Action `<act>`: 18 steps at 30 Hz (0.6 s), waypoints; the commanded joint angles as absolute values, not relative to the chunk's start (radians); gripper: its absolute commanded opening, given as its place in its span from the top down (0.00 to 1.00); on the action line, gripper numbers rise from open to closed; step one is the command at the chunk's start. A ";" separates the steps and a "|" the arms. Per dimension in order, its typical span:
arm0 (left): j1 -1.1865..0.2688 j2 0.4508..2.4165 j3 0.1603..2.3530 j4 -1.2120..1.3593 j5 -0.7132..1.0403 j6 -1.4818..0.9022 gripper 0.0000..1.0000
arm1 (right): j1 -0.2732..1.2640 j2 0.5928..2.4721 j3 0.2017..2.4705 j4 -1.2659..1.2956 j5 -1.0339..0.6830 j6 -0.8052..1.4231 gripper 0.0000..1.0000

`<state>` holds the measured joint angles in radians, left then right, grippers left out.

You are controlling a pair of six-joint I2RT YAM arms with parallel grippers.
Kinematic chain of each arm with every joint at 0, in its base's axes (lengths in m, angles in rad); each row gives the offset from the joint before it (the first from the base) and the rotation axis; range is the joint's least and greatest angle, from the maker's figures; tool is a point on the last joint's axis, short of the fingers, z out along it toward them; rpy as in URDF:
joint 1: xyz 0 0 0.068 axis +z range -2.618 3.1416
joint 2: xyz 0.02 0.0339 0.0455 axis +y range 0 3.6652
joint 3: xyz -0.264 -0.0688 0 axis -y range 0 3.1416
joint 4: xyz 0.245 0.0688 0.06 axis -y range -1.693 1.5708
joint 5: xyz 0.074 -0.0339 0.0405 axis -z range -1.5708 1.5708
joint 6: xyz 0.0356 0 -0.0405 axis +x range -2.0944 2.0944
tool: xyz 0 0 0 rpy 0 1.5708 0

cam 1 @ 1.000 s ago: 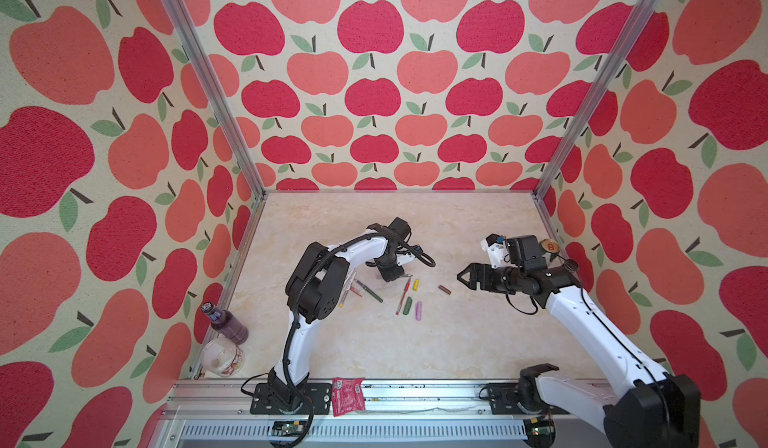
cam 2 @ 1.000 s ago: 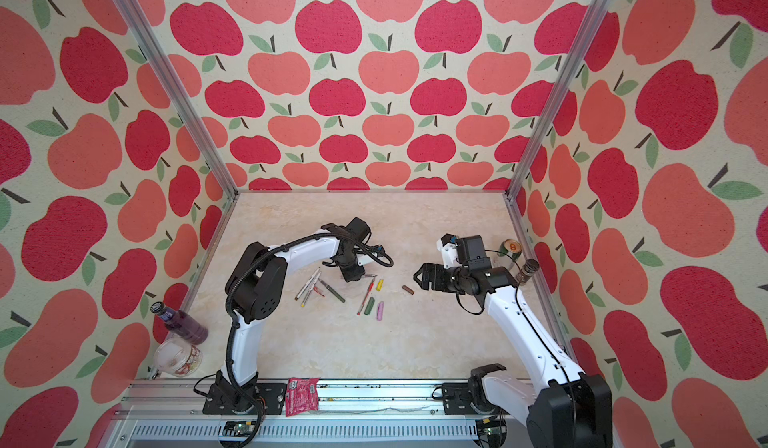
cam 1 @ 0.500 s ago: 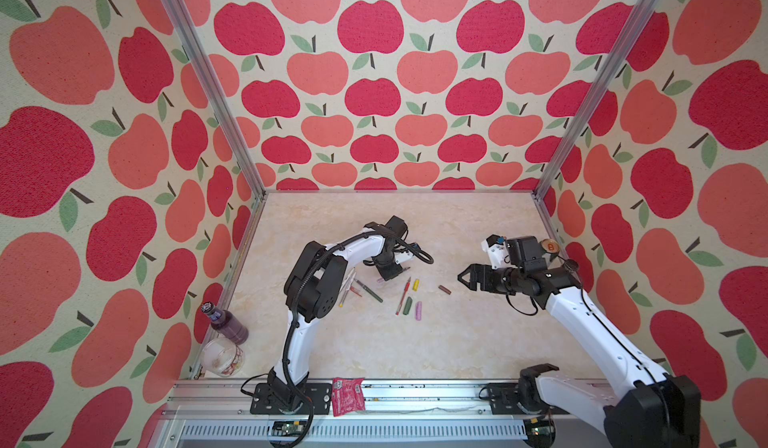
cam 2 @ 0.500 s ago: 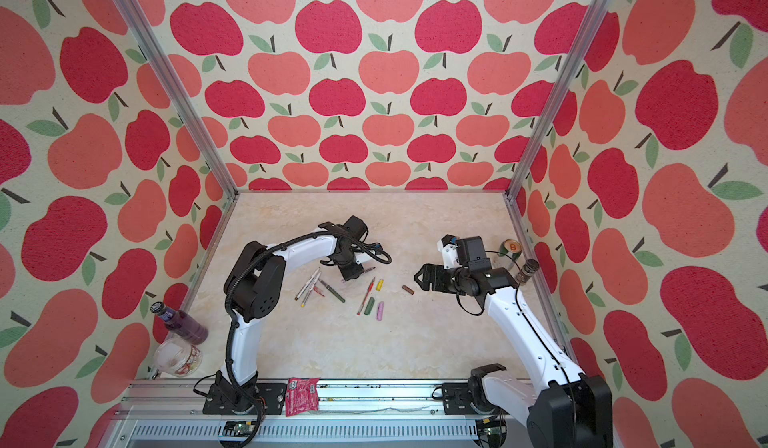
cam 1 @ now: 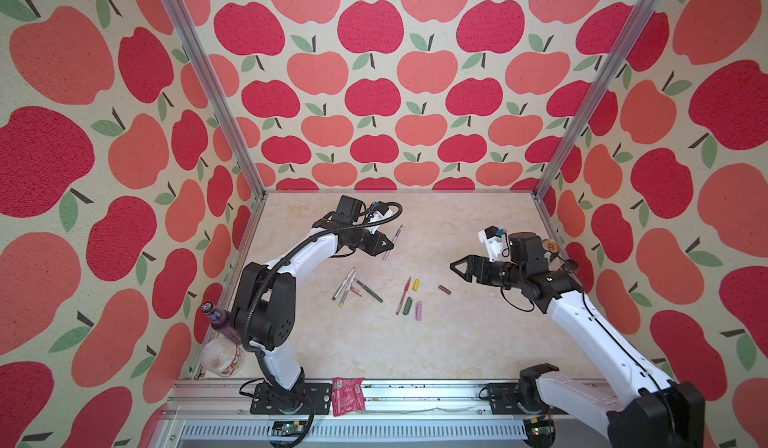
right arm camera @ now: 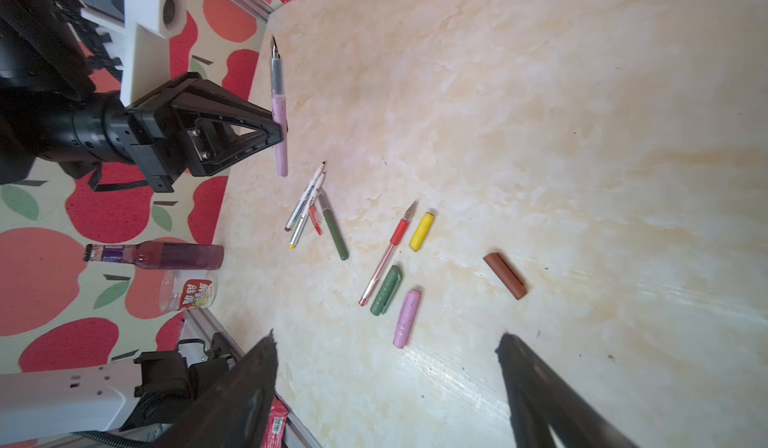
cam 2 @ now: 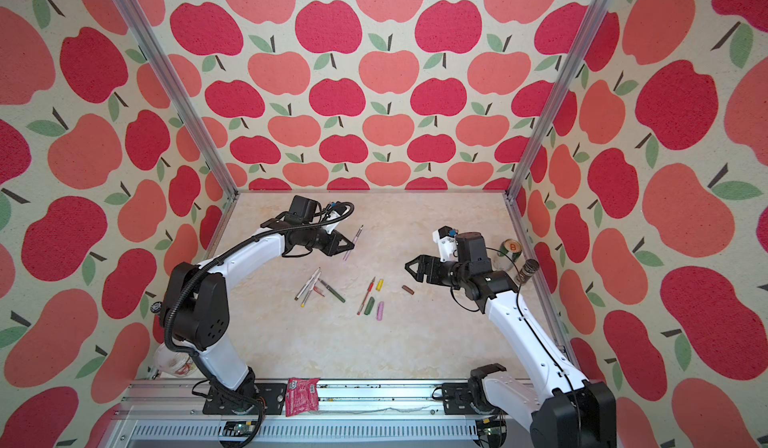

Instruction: Insert the pens into the pen caps

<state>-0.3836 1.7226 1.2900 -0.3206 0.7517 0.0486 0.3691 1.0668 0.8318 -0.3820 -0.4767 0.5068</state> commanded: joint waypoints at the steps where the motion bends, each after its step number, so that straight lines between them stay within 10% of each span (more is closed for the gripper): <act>1: -0.388 1.693 1.184 -0.066 0.950 -0.193 0.96 | 0.419 1.090 0.887 -0.216 -0.545 0.604 0.15; 8: -0.400 1.641 1.025 0.323 1.032 -0.491 0.96 | 0.531 1.247 0.945 -0.011 -0.536 0.692 0.17; 18: -0.420 1.605 1.018 0.244 1.035 -0.436 0.95 | 0.586 1.419 1.026 0.128 -0.505 0.752 0.28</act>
